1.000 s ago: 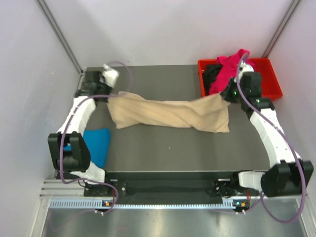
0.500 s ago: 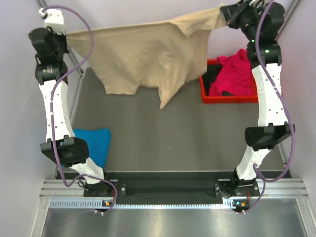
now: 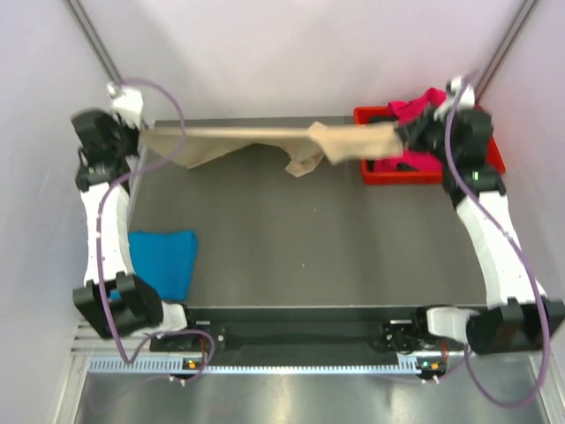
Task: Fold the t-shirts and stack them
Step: Flatten the tshirt out
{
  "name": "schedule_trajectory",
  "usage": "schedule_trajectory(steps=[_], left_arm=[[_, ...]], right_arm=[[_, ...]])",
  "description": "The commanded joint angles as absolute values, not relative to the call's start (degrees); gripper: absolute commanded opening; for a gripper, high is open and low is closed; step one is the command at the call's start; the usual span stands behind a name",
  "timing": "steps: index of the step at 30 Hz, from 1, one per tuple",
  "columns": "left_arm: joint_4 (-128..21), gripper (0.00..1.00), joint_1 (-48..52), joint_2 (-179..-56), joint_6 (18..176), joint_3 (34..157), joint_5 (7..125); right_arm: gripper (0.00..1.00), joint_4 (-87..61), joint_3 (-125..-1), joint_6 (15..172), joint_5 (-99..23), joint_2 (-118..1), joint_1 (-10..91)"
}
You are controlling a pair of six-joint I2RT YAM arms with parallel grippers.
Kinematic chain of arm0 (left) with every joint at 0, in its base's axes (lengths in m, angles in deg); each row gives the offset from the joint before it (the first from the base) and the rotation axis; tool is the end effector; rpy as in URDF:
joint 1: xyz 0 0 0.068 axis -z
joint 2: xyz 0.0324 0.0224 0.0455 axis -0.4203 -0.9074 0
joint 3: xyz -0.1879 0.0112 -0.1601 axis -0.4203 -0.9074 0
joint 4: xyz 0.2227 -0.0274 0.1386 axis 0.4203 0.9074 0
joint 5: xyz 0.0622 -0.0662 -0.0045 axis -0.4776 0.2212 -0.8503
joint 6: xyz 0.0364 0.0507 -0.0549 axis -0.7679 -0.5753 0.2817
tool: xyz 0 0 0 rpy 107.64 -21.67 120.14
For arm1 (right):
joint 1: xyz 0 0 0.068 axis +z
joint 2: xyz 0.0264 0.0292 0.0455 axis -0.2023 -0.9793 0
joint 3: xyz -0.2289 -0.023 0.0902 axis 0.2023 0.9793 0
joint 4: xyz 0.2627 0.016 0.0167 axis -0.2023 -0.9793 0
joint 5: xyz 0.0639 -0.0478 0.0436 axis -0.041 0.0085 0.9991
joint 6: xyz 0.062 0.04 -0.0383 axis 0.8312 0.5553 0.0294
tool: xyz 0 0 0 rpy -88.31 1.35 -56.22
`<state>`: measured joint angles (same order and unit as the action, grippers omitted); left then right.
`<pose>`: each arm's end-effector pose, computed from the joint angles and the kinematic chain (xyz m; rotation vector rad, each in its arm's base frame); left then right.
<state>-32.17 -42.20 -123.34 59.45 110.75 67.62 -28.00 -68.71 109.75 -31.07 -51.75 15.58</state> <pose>0.3507 0.0963 0.4059 0.2544 1.7781 0.3838 0.3337 0.0409 0.4102 0.1003 1.7464 0.5579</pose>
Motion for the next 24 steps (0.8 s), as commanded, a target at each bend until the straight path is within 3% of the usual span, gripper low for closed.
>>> schedule_trajectory(steps=[1, 6, 15, 20, 24], left_arm=[[-25.6, 0.0, -43.9, -114.0, 49.3, 99.2, 70.4], [-7.7, 0.0, -44.0, -110.8, 40.8, 89.3, 72.1], [16.7, 0.0, -44.0, -108.8, 27.4, 83.0, 72.8], [10.1, 0.0, -44.1, -110.4, 29.4, 79.7, 71.3], [-0.8, 0.0, -44.1, -115.8, 35.9, 81.7, 70.0]], right_arm=[[0.0, -28.3, -54.1, 110.0, -34.6, -39.4, 14.1], [0.0, -36.2, -35.1, 113.6, -34.5, -27.2, 14.1], [0.0, -49.5, -22.5, 122.4, -31.2, -12.4, 14.1], [0.0, -45.1, -17.0, 123.0, -29.4, -13.5, 14.1], [0.0, -28.0, -15.6, 124.3, -27.3, -21.8, 14.2]])
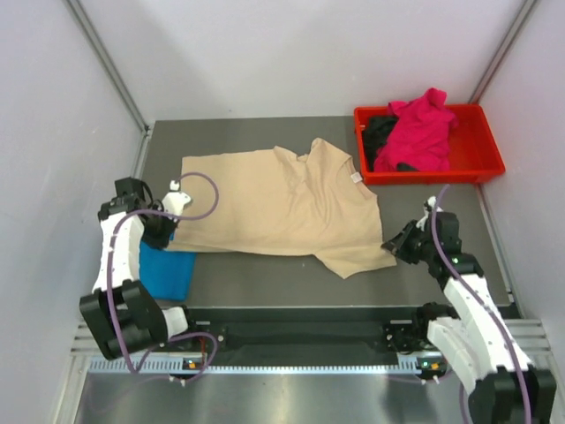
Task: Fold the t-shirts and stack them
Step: Flatten the tshirt out, then fold the tshirt
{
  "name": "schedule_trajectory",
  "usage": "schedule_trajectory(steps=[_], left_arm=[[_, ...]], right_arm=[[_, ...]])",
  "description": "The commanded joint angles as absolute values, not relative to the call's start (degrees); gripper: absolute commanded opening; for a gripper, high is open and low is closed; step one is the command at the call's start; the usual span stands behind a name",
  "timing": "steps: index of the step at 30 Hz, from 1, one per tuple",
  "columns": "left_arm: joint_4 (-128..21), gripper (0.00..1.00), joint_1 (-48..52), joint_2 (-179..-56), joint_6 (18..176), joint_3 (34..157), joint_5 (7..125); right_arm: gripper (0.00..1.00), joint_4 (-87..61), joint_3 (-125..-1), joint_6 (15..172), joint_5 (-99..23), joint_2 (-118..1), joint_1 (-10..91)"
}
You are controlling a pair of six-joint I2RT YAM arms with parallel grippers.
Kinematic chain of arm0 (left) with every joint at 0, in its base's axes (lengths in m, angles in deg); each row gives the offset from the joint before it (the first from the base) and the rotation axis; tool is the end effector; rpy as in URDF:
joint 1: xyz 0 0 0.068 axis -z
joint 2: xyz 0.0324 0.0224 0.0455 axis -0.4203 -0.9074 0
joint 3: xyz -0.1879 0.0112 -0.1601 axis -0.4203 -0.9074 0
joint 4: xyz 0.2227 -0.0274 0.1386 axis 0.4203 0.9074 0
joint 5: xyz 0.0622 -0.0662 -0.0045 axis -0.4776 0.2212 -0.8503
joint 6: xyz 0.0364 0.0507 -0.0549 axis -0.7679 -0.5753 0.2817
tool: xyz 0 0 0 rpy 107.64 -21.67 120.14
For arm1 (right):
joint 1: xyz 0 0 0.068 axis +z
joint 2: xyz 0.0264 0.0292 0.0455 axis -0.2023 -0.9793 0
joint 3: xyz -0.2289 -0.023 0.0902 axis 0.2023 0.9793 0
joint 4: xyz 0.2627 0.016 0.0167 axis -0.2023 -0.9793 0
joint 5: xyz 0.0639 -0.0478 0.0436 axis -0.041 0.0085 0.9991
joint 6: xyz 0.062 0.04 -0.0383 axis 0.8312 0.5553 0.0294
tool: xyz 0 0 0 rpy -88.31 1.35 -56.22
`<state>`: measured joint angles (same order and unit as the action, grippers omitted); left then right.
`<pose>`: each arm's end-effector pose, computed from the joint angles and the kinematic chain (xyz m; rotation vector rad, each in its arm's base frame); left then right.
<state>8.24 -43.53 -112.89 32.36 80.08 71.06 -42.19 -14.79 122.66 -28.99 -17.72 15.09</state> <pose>0.2309 0.0602 0.1998 0.8546 2.6279 -0.0203 0.1969 0.0324 0.1725 0.5159 2.3194 0.6696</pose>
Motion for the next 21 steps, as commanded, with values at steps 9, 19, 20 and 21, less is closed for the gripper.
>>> schedule_trajectory(steps=[9, 19, 20, 21], left_arm=[[-11.8, 0.0, -43.7, -129.1, 43.4, 91.2, 74.0], [-16.3, 0.0, -43.1, -138.7, 46.0, 95.6, 72.2], [-16.7, 0.0, -43.0, -139.2, 46.2, 95.7, 72.1], [-17.2, 0.0, -42.7, -139.4, 46.3, 95.7, 72.0]], right_arm=[[0.0, -8.6, -28.0, 115.8, -30.2, -49.0, 15.8], [0.0, -5.8, -41.9, 110.5, -30.0, -69.1, 17.6], [0.0, -6.2, -43.4, 110.1, -29.7, -69.9, 18.0], [0.0, -6.7, -44.4, 109.4, -29.6, -71.3, 18.3]])
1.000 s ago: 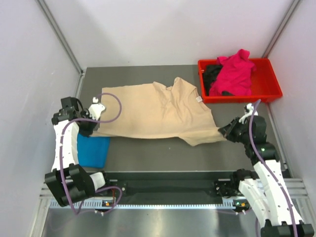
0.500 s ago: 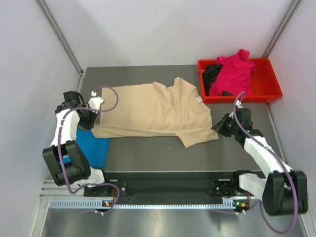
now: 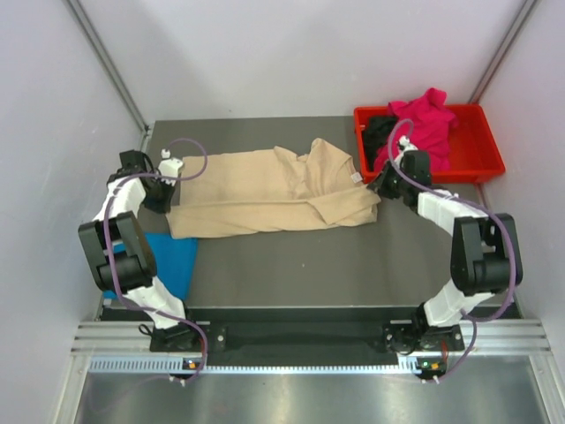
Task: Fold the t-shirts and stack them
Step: Fold the tshirt
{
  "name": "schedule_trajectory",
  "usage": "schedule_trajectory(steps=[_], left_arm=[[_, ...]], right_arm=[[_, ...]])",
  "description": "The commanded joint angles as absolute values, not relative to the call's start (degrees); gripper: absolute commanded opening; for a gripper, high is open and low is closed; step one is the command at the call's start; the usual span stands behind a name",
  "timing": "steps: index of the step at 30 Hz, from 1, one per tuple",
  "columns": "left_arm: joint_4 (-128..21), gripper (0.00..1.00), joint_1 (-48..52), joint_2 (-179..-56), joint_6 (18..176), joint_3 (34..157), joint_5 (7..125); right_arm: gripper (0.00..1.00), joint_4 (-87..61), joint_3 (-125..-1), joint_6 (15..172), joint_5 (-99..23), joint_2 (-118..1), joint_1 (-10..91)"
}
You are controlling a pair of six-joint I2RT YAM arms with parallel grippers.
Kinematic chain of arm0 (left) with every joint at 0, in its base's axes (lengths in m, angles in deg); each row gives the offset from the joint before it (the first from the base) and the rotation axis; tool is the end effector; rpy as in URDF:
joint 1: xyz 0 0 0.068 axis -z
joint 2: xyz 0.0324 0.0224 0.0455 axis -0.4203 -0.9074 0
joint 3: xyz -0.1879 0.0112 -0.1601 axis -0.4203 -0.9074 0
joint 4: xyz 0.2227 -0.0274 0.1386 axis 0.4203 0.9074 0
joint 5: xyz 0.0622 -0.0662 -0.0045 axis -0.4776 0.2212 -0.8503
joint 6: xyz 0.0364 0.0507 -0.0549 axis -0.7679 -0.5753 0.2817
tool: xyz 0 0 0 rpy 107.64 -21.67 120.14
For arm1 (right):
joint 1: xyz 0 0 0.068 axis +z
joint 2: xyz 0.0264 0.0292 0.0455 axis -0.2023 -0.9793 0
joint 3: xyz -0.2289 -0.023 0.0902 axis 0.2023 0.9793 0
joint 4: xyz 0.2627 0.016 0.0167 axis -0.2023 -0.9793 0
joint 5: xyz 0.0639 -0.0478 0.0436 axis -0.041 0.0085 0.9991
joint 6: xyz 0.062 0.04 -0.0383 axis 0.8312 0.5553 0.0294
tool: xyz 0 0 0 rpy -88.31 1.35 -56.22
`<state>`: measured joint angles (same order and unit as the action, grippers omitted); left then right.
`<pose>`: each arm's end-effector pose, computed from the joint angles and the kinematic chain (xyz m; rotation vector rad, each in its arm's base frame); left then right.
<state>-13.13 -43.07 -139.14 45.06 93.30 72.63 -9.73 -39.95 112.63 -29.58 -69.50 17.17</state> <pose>0.3461 0.0941 0.1625 0.5728 2.5663 -0.0124 0.3683 0.0554 0.1537 0.2404 2.2407 0.6027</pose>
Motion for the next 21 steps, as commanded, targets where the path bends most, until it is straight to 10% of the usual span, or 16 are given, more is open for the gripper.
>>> schedule_trajectory(steps=[1, 15, 19, 21], left_arm=[[-17.9, 0.0, -42.5, -139.5, 46.4, 95.6, 71.7], [-23.2, 0.0, -41.2, -142.9, 48.6, 95.5, 69.2], [-25.0, 0.41, -40.2, -142.5, 50.0, 95.7, 68.8], [-25.4, 0.45, -39.7, -141.1, 51.1, 95.9, 68.3]], right_arm=[[0.0, -7.5, -45.3, 107.8, -30.4, -71.7, 19.0], [0.0, -14.5, -53.3, 100.8, -35.6, -74.9, 20.4], [0.44, -17.9, -55.8, 99.5, -36.0, -74.7, 20.3], [0.52, -21.6, -57.1, 99.2, -36.6, -73.0, 20.3]])
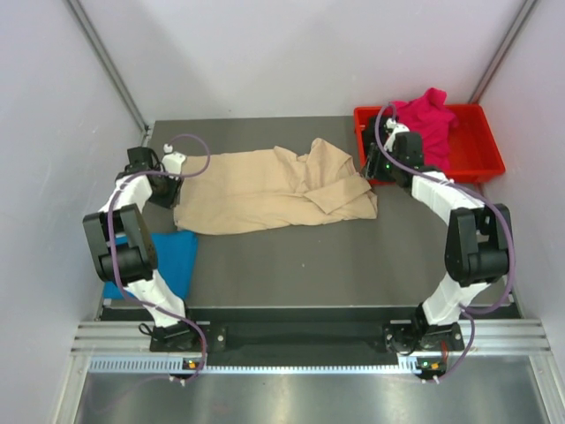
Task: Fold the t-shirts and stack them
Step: Fold the tshirt
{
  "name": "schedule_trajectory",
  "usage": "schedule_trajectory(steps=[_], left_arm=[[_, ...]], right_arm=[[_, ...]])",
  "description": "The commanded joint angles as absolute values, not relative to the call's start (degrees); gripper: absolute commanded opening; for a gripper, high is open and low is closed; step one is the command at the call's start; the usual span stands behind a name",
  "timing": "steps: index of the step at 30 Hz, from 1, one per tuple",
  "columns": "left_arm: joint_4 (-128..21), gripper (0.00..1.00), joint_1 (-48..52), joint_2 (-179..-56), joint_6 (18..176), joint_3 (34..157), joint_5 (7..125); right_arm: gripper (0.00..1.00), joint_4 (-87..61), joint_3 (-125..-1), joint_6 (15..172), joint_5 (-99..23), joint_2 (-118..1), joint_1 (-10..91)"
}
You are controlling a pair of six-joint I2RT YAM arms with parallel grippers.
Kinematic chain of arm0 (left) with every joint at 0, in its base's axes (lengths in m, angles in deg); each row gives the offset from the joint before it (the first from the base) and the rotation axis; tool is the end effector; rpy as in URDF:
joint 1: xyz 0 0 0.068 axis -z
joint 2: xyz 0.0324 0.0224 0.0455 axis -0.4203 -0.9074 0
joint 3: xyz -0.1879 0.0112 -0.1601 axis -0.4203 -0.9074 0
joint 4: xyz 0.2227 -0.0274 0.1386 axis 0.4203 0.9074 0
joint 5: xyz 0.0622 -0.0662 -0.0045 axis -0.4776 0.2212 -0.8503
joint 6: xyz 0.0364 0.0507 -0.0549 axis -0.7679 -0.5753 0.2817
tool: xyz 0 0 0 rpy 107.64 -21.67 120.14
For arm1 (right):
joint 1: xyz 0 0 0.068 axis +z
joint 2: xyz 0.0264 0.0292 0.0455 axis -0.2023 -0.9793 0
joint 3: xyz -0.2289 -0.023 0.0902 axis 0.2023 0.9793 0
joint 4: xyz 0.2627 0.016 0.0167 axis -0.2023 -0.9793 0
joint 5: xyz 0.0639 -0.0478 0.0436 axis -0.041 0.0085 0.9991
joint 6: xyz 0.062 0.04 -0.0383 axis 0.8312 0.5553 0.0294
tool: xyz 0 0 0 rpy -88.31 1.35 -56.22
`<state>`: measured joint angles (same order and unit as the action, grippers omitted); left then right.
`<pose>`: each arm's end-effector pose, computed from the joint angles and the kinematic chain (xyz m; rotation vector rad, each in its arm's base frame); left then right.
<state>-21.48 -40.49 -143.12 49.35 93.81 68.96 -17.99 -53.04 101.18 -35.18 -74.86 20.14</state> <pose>0.3716 0.0891 0.1499 0.5172 2.5280 0.0734 0.4010 0.0728 0.1817 0.0140 2.2437 0.4143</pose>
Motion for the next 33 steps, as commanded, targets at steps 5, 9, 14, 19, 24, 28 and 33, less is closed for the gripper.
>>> schedule_trajectory(steps=[5, 9, 14, 19, 24, 28, 33], left_arm=[[-22.5, 0.47, -37.8, -133.0, 49.4, 92.2, 72.7], [-21.8, 0.44, -31.2, -126.7, 44.2, 82.7, 73.1], [-26.1, 0.48, -21.3, -126.2, 42.5, 73.8, 65.8], [-30.7, 0.5, -18.1, -127.8, 41.5, 71.0, 60.8], [-34.1, 0.49, -17.5, -130.8, 40.4, 68.4, 58.6], [-37.2, 0.43, -17.4, -132.0, 40.7, 66.6, 56.9], [-37.6, 0.17, -16.5, -130.6, 40.4, 64.5, 61.1]], right_arm=[[0.59, -28.0, -51.2, 100.4, -41.1, -65.9, 20.4], [0.39, -25.9, -42.9, 103.9, -39.3, -63.7, 20.4], [0.43, -18.0, -39.1, 106.8, -36.8, -67.0, 20.4], [0.38, -16.0, -39.8, 108.2, -34.7, -72.1, 21.0], [0.17, -17.4, -38.7, 109.4, -37.6, -73.9, 21.0], [0.0, -21.9, -35.6, 109.5, -43.3, -69.3, 20.0], [0.0, -27.7, -32.5, 108.8, -43.8, -61.2, 17.6]])
